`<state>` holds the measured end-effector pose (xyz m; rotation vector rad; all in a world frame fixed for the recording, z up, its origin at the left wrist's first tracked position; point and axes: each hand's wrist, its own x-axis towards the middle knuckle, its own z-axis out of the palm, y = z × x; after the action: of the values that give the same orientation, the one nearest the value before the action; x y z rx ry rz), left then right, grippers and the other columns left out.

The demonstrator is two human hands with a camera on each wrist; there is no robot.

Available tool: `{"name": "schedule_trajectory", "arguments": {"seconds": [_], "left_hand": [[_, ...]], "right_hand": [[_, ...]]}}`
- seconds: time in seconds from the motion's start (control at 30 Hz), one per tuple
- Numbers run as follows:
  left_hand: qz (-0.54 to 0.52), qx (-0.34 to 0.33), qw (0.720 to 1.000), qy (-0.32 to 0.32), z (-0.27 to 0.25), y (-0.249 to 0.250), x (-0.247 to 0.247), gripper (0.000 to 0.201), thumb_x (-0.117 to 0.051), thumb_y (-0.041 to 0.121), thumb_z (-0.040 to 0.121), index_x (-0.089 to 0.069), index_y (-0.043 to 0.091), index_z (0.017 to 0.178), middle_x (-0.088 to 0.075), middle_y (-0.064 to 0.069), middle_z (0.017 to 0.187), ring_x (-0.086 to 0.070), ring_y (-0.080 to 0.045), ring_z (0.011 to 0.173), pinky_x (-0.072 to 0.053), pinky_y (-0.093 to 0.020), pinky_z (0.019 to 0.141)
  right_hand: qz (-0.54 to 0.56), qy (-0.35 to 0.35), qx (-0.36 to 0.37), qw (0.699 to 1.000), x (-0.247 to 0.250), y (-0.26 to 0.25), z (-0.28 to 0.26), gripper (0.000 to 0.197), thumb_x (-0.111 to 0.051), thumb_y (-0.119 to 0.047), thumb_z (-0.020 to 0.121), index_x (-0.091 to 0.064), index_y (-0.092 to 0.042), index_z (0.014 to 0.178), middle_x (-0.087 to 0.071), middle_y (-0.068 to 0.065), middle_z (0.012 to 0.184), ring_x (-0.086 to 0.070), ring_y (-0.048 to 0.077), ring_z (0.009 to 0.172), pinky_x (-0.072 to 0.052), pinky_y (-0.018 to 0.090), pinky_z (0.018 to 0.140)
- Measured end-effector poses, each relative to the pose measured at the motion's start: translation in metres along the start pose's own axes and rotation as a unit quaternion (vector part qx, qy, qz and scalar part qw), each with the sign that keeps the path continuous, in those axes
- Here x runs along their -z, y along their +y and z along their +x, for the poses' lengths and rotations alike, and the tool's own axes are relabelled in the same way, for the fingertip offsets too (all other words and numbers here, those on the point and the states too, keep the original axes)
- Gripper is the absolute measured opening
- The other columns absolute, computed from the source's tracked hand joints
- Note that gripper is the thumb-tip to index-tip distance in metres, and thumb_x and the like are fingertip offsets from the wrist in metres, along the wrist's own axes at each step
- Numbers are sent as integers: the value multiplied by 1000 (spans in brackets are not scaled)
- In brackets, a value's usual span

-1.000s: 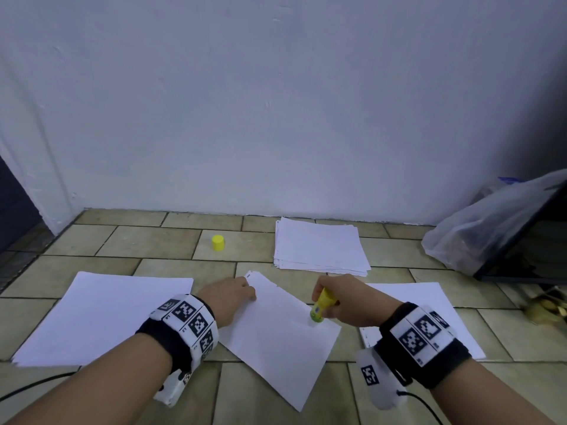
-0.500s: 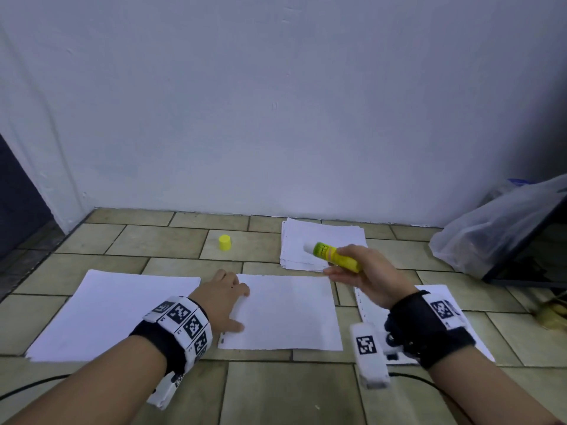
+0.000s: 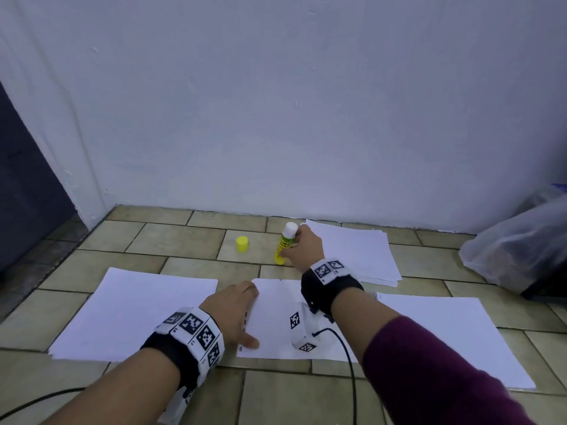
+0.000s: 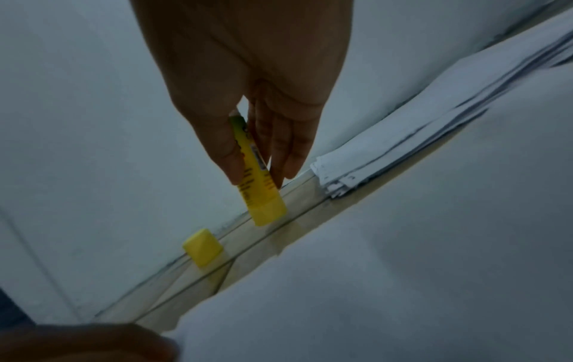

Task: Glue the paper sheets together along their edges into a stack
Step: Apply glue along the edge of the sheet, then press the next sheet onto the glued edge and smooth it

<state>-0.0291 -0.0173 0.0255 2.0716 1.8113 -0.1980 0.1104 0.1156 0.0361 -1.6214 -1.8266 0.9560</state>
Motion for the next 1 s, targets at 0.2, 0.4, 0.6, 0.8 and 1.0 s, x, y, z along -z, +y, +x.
{"name": "schedule_trajectory", "arguments": {"seconds": [0.2, 0.4, 0.6, 0.8, 1.0], "left_hand": [[-7, 1, 1000, 1, -1, -3, -3, 101, -71, 54, 77, -15, 17, 152, -14, 6, 156, -27, -15, 139, -36, -35, 109], [-20, 9, 1000, 14, -1, -1, -2, 100, -74, 54, 74, -19, 19, 150, -20, 8, 153, -30, -13, 135, -38, -32, 107], [-24, 8, 1000, 6, 0, -1, 0, 98, -75, 55, 72, -22, 20, 146, -25, 7, 148, -32, -13, 132, -38, -34, 105], [-18, 1, 1000, 13, 0, -2, -5, 89, -73, 50, 76, -21, 24, 143, -24, 9, 146, -32, -13, 130, -42, -32, 97], [-59, -17, 998, -1, -3, -4, -6, 68, -72, 47, 78, -35, 30, 133, -22, 11, 146, -29, -10, 131, -38, -27, 100]], "right_hand": [[-101, -14, 54, 993, -16, -13, 11, 32, -59, -16, 89, -46, -3, 115, -62, 16, 106, -60, 32, 98, -49, 40, 82], [-114, -73, 35, 990, -13, -14, 13, 55, -73, -13, 80, -41, -6, 125, -58, 12, 122, -56, 27, 111, -45, 33, 88], [-82, -61, 46, 994, 31, 0, -7, 52, -74, -25, 81, -51, -10, 125, -56, 5, 128, -53, 19, 116, -40, 24, 91], [-285, -129, -54, 948, 126, 60, -54, 53, -73, -33, 81, -52, -14, 127, -51, 3, 134, -48, 17, 121, -36, 22, 87], [-334, -153, -156, 917, 163, 108, -99, 87, -83, -44, 66, -37, -17, 135, -40, 2, 140, -41, 20, 127, -37, 29, 100]]}}
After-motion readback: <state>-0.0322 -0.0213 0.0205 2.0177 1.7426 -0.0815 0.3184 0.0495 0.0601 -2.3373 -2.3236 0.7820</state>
